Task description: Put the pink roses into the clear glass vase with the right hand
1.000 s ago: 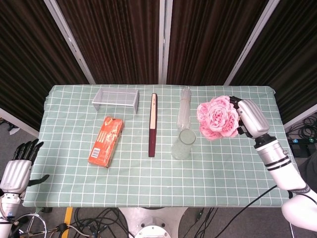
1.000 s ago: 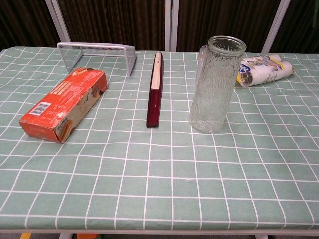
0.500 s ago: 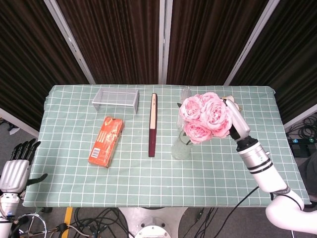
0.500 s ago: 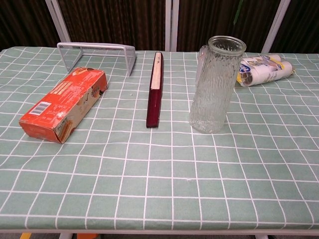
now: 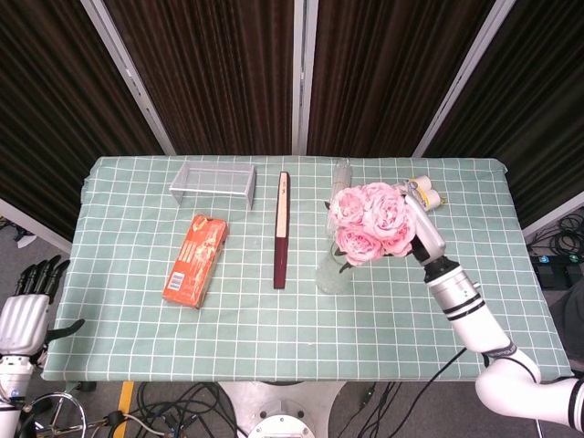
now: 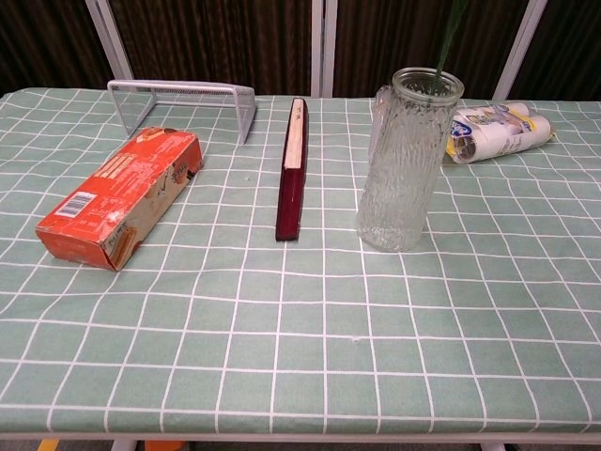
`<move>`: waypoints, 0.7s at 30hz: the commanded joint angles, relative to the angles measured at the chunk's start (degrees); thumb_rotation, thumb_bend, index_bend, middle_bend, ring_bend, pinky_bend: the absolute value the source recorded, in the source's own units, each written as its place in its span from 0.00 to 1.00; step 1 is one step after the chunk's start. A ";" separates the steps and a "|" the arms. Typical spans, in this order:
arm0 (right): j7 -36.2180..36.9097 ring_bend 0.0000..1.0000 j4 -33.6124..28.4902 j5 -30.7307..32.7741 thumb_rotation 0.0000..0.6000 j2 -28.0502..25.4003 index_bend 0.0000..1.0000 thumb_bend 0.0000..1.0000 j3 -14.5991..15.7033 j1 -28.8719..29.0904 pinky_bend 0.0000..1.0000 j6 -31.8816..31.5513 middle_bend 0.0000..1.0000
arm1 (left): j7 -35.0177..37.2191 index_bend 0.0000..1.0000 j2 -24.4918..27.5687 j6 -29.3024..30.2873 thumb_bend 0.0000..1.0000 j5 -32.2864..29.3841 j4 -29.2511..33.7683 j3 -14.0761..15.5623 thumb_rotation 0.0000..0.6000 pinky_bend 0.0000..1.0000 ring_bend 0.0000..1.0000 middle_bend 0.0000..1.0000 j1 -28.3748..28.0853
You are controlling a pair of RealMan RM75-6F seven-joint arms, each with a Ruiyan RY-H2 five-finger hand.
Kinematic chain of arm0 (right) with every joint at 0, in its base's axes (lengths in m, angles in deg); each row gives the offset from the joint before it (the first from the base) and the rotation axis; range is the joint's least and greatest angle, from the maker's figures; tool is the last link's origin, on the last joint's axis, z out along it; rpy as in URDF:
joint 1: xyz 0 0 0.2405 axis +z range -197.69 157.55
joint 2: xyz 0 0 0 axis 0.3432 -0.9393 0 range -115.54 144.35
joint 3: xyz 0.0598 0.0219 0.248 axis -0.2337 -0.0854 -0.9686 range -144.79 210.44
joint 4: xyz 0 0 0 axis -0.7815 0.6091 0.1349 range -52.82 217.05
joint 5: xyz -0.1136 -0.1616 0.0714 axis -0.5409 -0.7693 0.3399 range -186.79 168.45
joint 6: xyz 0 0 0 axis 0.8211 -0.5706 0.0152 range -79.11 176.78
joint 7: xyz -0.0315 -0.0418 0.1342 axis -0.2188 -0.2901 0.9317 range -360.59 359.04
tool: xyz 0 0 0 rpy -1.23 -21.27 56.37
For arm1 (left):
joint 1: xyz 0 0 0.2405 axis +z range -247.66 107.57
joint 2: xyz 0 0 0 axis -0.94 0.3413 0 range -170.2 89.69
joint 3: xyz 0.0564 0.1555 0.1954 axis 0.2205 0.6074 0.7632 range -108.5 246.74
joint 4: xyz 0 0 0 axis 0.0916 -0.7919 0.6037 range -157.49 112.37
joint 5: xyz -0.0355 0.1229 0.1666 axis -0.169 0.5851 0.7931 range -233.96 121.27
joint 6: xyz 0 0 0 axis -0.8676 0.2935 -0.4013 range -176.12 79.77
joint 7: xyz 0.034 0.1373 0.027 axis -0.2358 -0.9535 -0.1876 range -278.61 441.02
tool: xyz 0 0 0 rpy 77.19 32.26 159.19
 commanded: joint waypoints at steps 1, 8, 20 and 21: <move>2.47 0.39 3.54 -2.40 1.00 2.56 0.46 0.17 1.79 0.35 0.49 0.91 0.40 | 0.19 0.09 -0.01 -0.30 0.00 -0.03 -0.28 0.17 1.00 0.07 0.00 0.02 0.03; 7.80 0.35 11.77 -6.95 1.00 6.85 0.40 0.12 4.89 1.19 0.39 2.07 0.38 | 0.62 0.09 0.15 -0.50 0.00 0.17 -0.42 0.25 1.00 0.07 0.00 0.02 -0.03; 18.03 0.00 19.35 -17.76 1.00 8.08 0.00 0.00 8.68 2.10 0.00 -3.04 0.00 | 0.73 0.09 0.02 -0.79 0.00 0.60 -0.53 0.43 1.00 0.07 0.00 0.02 -0.23; 17.91 0.00 19.07 -17.85 1.00 7.85 0.00 0.00 8.78 1.97 0.00 -3.55 0.00 | 0.69 0.09 0.04 -0.78 0.00 0.64 -0.42 0.42 1.00 0.07 0.00 0.02 -0.26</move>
